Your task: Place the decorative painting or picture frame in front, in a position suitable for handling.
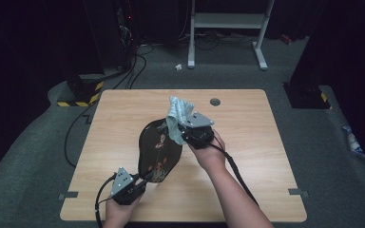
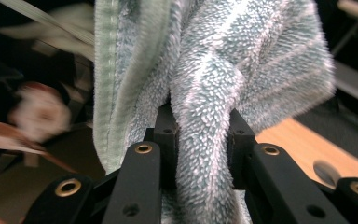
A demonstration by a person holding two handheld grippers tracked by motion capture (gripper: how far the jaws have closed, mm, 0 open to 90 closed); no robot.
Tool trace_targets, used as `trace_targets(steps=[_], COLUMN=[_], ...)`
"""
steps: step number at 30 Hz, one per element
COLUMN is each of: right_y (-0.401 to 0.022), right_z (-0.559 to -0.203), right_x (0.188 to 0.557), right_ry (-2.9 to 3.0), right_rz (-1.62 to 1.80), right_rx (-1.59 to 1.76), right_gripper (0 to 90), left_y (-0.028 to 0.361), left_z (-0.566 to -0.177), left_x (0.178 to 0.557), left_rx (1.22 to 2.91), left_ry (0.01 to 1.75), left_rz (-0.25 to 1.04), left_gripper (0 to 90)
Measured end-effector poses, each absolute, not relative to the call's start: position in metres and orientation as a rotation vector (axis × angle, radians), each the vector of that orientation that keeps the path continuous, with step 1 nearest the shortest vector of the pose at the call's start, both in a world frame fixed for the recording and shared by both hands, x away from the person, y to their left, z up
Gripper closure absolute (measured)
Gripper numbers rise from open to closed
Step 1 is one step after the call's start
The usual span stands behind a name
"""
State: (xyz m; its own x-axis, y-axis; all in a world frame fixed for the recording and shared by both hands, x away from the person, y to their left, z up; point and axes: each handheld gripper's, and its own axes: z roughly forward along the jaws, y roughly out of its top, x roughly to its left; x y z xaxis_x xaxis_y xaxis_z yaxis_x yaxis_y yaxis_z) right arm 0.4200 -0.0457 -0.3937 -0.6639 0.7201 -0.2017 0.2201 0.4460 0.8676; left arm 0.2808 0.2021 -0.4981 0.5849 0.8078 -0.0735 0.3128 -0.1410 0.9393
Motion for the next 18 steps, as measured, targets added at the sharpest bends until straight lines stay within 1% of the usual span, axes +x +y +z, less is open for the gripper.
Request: trace_targets(steps=[2, 5, 10, 14, 18], right_y=[-0.046, -0.039, -0.021, -0.005, 0.005], right_z=[-0.396, -0.393, -0.381, -0.378, -0.383], right_x=[0.419, 0.407, 0.369, 0.340, 0.325], right_ry=[2.135, 2.120, 2.101, 2.114, 2.153], right_rz=[1.169, 1.170, 1.280, 1.339, 1.337], right_rx=[0.785, 0.735, 0.552, 0.425, 0.359], right_gripper=[72.2, 72.2, 72.2, 72.2, 72.2], left_y=[0.202, 0.202, 0.201, 0.201, 0.201], left_z=[-0.498, -0.498, -0.497, -0.497, -0.497], left_x=[0.281, 0.281, 0.281, 0.281, 0.282], left_rx=[1.713, 1.712, 1.720, 1.717, 1.718], left_ry=[0.931, 0.933, 0.937, 0.942, 0.943], left_rz=[0.562, 0.563, 0.569, 0.564, 0.558], left_gripper=[77.1, 77.1, 77.2, 77.3, 77.3])
